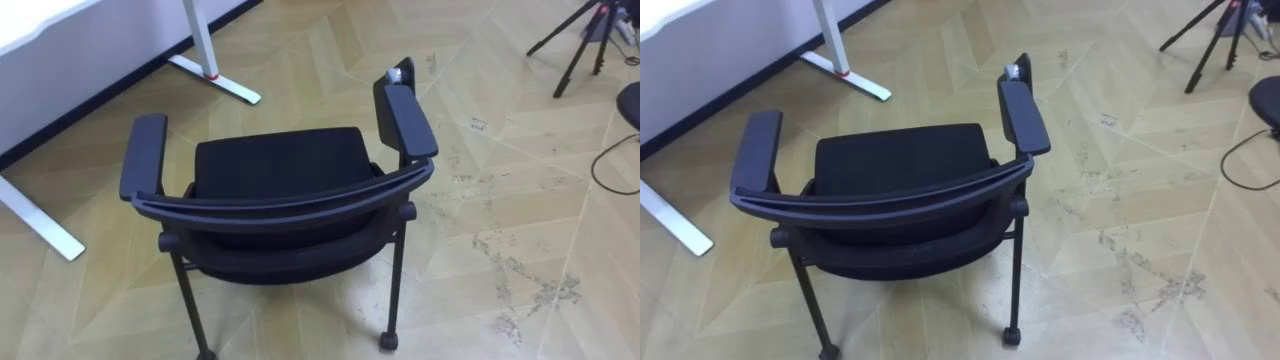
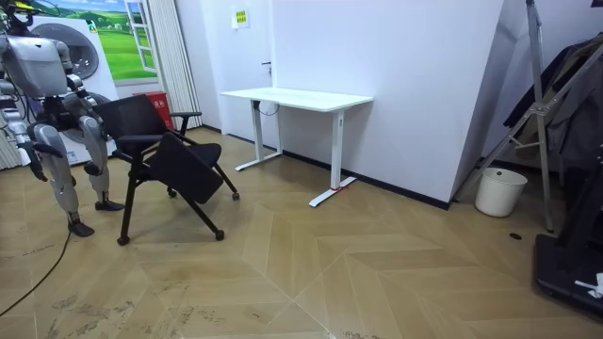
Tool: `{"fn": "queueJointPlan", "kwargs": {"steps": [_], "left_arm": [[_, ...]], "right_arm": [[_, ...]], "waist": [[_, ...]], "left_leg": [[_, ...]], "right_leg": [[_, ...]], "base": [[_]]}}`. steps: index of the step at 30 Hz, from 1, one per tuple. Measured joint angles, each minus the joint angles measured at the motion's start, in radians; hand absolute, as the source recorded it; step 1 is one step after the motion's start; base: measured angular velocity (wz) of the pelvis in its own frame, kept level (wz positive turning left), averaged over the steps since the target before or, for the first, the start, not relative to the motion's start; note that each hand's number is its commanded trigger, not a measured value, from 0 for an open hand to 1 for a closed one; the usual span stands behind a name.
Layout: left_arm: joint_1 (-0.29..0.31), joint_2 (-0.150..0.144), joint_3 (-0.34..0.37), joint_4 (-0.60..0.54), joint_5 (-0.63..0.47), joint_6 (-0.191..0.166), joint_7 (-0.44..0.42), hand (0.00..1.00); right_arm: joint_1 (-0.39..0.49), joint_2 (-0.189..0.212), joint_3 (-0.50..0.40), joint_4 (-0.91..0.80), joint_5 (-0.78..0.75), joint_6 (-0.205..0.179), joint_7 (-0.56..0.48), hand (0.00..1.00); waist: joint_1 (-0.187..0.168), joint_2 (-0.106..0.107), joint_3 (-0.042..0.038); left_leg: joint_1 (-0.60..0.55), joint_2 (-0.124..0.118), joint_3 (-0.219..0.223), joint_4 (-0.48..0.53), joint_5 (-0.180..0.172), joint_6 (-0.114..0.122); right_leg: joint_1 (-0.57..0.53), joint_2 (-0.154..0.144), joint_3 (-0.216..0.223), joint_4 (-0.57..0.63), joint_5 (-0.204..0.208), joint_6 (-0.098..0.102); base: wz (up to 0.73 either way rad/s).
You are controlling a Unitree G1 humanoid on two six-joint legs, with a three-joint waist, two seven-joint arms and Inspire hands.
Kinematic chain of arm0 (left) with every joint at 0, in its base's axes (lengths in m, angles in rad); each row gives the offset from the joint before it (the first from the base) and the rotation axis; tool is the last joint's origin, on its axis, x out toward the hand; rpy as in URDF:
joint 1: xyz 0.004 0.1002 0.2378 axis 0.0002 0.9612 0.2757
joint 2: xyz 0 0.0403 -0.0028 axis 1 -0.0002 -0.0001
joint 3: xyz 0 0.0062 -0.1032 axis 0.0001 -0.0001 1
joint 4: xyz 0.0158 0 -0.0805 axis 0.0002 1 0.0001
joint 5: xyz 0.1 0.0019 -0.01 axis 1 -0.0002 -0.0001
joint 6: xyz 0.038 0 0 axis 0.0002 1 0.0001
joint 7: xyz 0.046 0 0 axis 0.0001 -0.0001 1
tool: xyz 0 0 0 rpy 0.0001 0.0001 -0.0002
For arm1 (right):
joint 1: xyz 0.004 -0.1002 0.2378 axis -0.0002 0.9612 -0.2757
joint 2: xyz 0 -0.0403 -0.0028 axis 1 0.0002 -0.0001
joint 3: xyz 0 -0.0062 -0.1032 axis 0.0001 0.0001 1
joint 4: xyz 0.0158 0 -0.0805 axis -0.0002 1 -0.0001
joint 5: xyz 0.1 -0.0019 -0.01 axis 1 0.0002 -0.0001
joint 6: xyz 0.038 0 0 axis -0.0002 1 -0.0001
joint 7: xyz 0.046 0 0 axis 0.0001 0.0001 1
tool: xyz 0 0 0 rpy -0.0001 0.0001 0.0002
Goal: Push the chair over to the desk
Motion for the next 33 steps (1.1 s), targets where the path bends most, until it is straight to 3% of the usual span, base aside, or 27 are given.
{"fn": "queueJointPlan", "kwargs": {"steps": [3,7,12,18,29,33], "left_arm": [[0.009,0.002,0.019,0.002,0.001,0.000,0.005,0.00],[0.027,0.001,0.055,0.002,-0.001,0.000,0.014,0.00],[0.039,0.002,0.086,-0.005,-0.003,0.000,0.036,0.00],[0.051,0.002,0.093,-0.004,-0.003,0.000,0.052,0.00],[0.072,-0.013,0.110,-0.002,-0.079,0.000,0.050,0.00],[0.079,-0.012,0.118,-0.005,-0.078,0.000,0.044,0.00]], "right_arm": [[0.002,0.000,-0.009,0.011,0.009,0.000,-0.001,0.00],[0.003,0.002,-0.067,0.041,0.062,0.001,-0.011,0.00],[0.022,0.003,-0.130,0.043,0.121,0.002,-0.043,0.00],[0.041,0.003,-0.131,0.044,0.142,0.004,-0.058,0.00],[0.024,0.002,-0.130,0.036,0.109,0.004,-0.081,0.00],[0.018,0.001,-0.127,0.033,0.091,0.007,-0.081,0.00]], "waist": [[0.000,-0.003,-0.0019],[-0.001,-0.013,0.0050],[-0.016,-0.016,0.0046],[-0.023,-0.012,-0.0049],[-0.017,-0.017,-0.0044],[0.008,-0.018,-0.0044]], "left_leg": [[0.002,0.000,-0.001,0.000,0.000,0.000],[0.027,-0.001,-0.005,-0.001,0.000,0.000],[0.029,-0.005,-0.004,0.001,-0.001,0.001],[0.030,-0.006,-0.004,0.003,-0.001,0.002],[0.032,-0.007,-0.005,0.002,-0.001,0.002],[0.025,-0.009,-0.011,0.003,-0.001,0.002]], "right_leg": [[0.001,0.000,-0.001,0.002,0.000,0.000],[0.031,-0.001,-0.002,-0.001,-0.002,0.002],[0.038,-0.005,-0.006,0.000,-0.008,0.004],[0.040,-0.006,-0.008,0.003,-0.008,0.004],[0.042,-0.007,-0.002,0.003,-0.012,0.005],[0.037,-0.008,-0.010,0.003,-0.013,0.005]], "base": [[0.01],[0.06],[0.07],[0.00],[0.00],[0.03]]}}
